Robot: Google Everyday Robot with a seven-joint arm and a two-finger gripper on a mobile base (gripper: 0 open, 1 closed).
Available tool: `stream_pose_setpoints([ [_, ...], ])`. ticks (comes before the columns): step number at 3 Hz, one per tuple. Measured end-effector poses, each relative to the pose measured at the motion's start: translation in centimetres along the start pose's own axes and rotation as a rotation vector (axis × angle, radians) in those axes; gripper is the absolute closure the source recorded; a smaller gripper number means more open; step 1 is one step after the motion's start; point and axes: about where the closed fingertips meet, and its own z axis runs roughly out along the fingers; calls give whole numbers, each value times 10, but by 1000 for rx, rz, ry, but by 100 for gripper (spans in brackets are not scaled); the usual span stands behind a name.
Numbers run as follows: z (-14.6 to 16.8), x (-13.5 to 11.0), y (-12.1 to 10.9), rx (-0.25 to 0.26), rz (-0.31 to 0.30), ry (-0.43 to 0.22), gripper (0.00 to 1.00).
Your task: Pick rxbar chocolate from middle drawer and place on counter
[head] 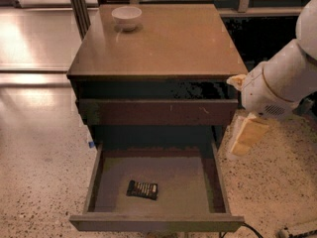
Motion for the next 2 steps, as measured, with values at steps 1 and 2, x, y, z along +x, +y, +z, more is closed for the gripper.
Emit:
stream_pose_setpoints([
  [1, 33, -5, 8, 28, 5, 21, 0],
  [2, 73, -9, 21, 24, 48, 44, 0],
])
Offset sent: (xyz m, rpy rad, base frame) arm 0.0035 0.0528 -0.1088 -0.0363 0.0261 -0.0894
